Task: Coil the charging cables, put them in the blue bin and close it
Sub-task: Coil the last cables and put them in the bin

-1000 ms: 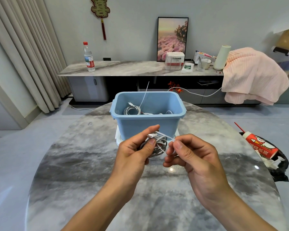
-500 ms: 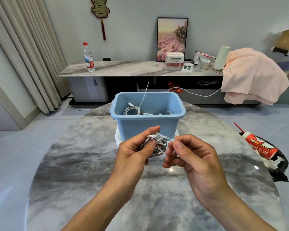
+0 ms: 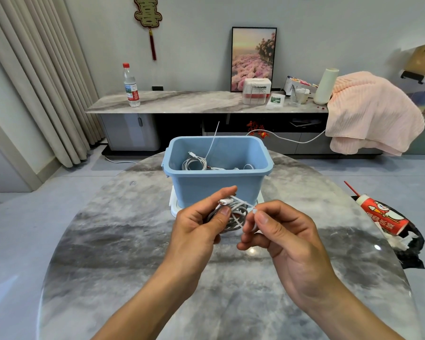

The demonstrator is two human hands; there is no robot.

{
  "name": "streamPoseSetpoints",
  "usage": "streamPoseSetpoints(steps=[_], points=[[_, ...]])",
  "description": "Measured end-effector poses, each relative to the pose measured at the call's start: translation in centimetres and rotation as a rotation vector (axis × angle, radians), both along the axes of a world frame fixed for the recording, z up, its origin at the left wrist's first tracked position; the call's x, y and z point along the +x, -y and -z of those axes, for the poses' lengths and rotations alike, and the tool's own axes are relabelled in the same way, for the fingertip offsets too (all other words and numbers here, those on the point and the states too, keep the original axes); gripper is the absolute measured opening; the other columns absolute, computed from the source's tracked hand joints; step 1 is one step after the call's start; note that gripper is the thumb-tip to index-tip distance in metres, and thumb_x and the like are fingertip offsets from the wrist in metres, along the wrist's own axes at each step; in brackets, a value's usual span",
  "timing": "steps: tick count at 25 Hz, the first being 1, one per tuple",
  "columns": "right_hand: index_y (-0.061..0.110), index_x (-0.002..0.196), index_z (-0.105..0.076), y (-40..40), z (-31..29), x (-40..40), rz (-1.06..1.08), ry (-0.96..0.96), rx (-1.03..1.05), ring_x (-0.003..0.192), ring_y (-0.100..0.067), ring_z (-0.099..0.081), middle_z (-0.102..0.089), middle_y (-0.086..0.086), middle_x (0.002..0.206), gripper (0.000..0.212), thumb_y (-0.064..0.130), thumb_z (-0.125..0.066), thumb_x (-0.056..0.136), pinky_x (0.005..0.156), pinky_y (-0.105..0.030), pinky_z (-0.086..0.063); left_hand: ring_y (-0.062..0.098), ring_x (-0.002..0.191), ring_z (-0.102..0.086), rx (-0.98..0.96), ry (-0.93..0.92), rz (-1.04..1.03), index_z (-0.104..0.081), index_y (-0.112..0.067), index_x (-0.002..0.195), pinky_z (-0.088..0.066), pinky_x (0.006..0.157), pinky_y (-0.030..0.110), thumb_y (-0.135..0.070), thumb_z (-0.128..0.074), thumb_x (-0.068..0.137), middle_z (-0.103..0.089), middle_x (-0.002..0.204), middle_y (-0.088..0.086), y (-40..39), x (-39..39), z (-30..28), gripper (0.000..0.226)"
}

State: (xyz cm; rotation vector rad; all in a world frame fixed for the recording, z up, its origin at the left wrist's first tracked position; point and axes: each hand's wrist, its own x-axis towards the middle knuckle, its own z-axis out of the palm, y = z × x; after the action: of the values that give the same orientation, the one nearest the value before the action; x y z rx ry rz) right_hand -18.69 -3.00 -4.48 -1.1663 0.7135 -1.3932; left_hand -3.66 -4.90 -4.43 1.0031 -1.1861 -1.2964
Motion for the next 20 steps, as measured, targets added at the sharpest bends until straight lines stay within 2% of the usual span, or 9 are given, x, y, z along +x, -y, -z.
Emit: streamPoseSetpoints(steps=[3,7,13,20], points=[[0.007,0.081,-0.071,0.01,0.00,-0.01,0.002,0.024,0.010,0.068,-0.023,-0.062,-0.064,-0.012,0.074,0.040,0.044,-0.083,0.069,0.062,-0.036,-0.056,0.010,0.070,-0.050,0.008,0.002,-0.005,-0.074,-0.035,0.109,-0.037,0.067,0.034,-0.009,-0.059,0.094,-0.065,0.075,-0.007,0.02,-0.01,-0.03,0.033],[0.007,0.081,-0.071,0.04,0.09,-0.08,0.008,0.017,0.025,0.066,-0.023,-0.062,-0.064,-0.011,0.074,0.041,0.044,-0.083,0.068,0.062,-0.036,-0.056,0.011,0.070,-0.048,-0.002,-0.008,-0.004,-0.074,-0.035,0.109,-0.036,0.065,0.032,-0.010,-0.059,0.094,-0.065,0.081,-0.001,0.07,0.01,0.03,0.033],[0.007,0.080,-0.071,0.04,0.08,-0.13,0.000,0.013,0.039,0.065,-0.022,-0.063,-0.064,-0.011,0.073,0.041,0.044,-0.083,0.068,0.062,-0.035,-0.055,0.007,0.064,-0.049,-0.007,0.006,-0.007,-0.074,-0.034,0.109,-0.036,0.065,0.030,-0.008,-0.059,0.094,-0.063,0.072,-0.010,0.00,0.04,-0.11,0.034],[0.007,0.080,-0.071,-0.10,0.03,-0.01,-0.007,0.028,0.034,0.066,-0.022,-0.062,-0.064,-0.011,0.073,0.042,0.045,-0.084,0.067,0.062,-0.036,-0.055,0.010,0.068,-0.048,-0.009,0.005,-0.004,-0.074,-0.034,0.110,-0.035,0.065,0.031,-0.008,-0.058,0.095,-0.064,0.076,-0.006,-0.05,-0.05,-0.07,0.034]])
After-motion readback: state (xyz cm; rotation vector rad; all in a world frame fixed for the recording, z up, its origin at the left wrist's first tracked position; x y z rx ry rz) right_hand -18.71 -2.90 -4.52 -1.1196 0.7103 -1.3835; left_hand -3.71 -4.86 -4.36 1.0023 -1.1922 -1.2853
